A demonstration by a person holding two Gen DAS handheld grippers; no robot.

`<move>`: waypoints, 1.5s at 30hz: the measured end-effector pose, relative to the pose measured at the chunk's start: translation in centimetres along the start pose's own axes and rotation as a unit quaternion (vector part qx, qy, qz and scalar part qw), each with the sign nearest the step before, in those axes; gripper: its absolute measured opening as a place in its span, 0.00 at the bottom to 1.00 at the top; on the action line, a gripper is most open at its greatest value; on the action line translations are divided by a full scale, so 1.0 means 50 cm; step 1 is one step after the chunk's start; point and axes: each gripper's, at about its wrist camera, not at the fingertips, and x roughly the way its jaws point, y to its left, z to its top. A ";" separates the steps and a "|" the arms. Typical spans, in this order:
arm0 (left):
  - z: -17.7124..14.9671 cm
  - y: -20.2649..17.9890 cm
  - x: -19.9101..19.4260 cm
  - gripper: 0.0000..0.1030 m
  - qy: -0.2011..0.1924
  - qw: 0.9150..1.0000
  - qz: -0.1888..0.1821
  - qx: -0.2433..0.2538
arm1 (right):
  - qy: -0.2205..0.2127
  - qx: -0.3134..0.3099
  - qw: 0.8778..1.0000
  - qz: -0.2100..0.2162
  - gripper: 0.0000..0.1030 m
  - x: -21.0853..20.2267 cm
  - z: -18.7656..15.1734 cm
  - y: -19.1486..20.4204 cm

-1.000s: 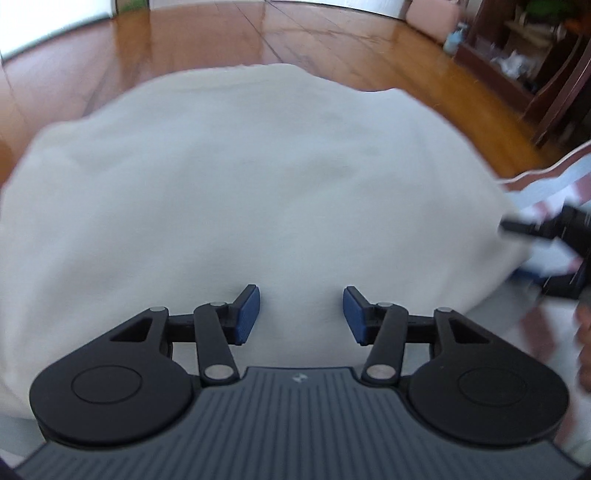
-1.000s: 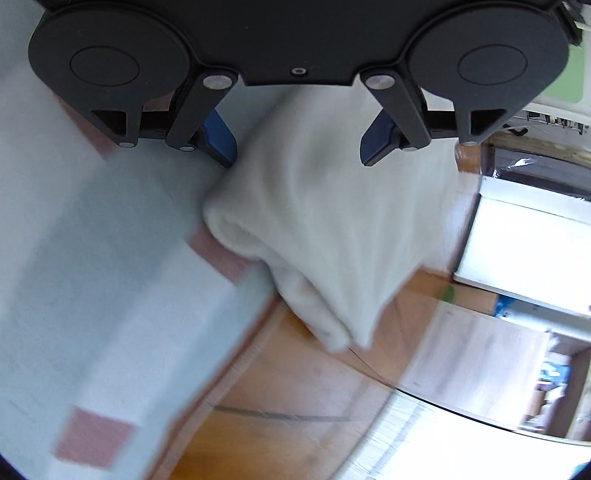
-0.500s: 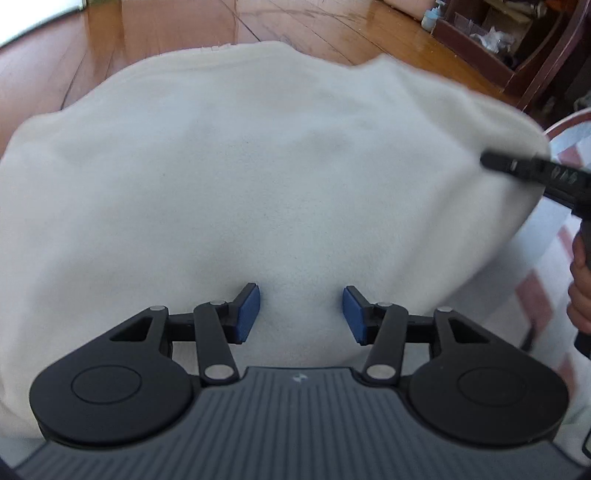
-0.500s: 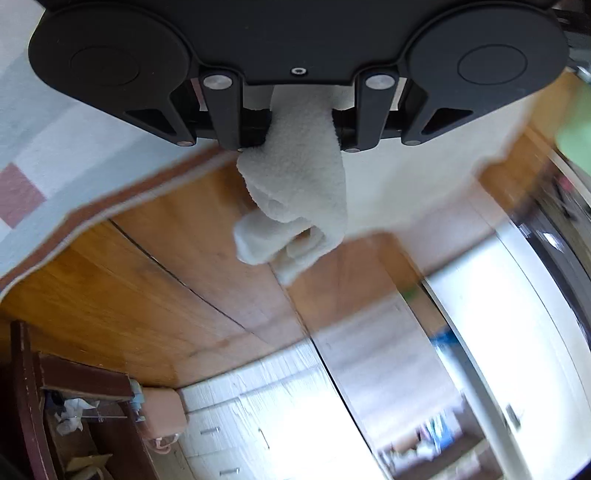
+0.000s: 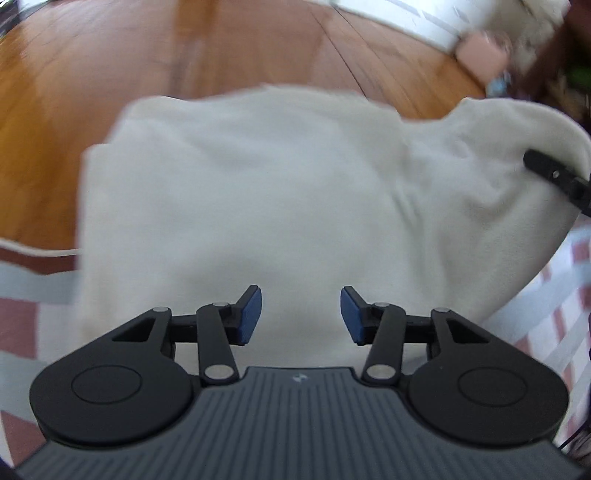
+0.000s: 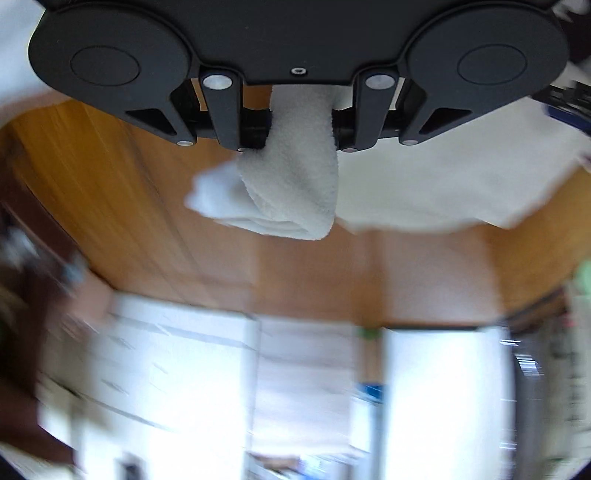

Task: Fold clothes
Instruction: 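Hold the corner up with the right gripper while the left gripper hovers over the bundle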

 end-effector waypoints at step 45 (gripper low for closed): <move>-0.033 0.363 -0.043 0.49 -0.145 0.916 -0.189 -0.323 | 0.080 -0.048 0.932 0.351 0.25 0.100 -0.048 0.374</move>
